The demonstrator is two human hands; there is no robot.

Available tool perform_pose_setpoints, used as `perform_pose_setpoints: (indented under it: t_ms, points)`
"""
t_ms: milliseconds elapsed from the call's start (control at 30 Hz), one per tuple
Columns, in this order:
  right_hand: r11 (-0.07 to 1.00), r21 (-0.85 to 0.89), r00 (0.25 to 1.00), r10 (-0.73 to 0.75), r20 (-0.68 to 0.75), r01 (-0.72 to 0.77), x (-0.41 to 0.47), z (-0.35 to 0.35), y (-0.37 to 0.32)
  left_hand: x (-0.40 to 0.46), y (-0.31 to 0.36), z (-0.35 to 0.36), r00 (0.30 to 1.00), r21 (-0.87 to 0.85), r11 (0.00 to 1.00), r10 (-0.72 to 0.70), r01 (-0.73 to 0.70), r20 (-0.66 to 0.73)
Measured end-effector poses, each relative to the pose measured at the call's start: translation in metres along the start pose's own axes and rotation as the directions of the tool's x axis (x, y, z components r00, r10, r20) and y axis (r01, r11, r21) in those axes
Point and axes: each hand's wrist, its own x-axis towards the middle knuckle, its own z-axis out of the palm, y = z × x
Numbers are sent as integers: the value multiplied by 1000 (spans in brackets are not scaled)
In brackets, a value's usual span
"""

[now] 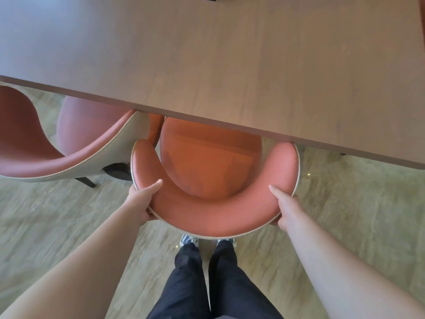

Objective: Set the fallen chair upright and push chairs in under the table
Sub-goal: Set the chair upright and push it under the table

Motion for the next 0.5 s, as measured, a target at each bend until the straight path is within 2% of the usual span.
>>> perform_pose_setpoints:
  t_ms: [100,233,500]
  points:
    - [1000,7,1000,3,-29,-3,12,2,2,12,1,7,994,7,1000,8,-8,-110]
    - [997,38,993,-71,-90,75,12,1,6,9,-4,8,971,110,989,116,-95,-207]
    - [978,60,974,-192,-123,200,13,-8,13,5,-9,12,951,169,968,222,-187,-216]
